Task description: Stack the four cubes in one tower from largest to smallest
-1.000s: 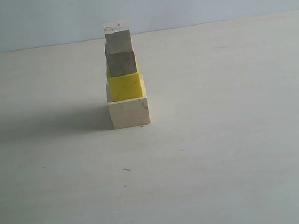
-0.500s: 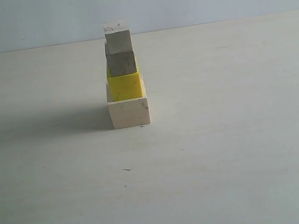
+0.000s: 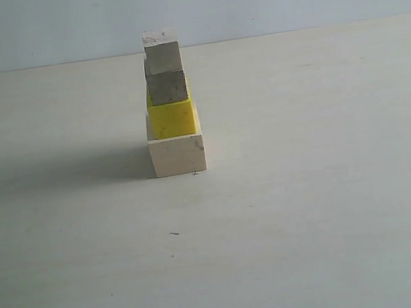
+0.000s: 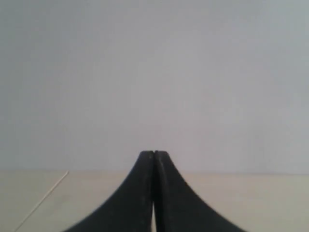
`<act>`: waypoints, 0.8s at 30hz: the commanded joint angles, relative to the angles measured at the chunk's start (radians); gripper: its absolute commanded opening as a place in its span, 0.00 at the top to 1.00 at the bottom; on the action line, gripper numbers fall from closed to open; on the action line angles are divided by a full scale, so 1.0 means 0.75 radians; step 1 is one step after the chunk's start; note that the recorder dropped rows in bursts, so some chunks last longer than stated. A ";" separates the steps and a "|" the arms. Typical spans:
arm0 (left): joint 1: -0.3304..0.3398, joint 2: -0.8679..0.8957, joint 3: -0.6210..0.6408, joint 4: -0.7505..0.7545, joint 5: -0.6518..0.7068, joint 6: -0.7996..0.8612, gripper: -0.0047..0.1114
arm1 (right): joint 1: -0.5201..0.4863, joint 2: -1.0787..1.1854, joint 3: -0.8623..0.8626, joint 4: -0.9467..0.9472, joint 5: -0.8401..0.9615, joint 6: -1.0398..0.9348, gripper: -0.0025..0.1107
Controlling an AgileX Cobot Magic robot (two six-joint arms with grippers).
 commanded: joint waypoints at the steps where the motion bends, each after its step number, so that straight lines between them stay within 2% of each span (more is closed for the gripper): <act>1: 0.158 -0.129 0.091 0.098 0.258 -0.123 0.96 | -0.007 -0.009 0.005 -0.001 -0.008 0.003 0.98; 3: 0.198 -0.166 0.116 0.098 0.280 -0.120 0.96 | -0.007 -0.009 0.005 -0.001 -0.008 0.003 0.98; 11: 0.198 -0.202 0.203 0.079 0.289 -0.120 0.96 | -0.007 -0.009 0.005 -0.001 -0.008 0.003 0.98; 24: -0.009 -0.245 0.273 0.222 0.309 -0.120 0.96 | -0.007 -0.009 0.005 -0.001 -0.008 0.003 0.98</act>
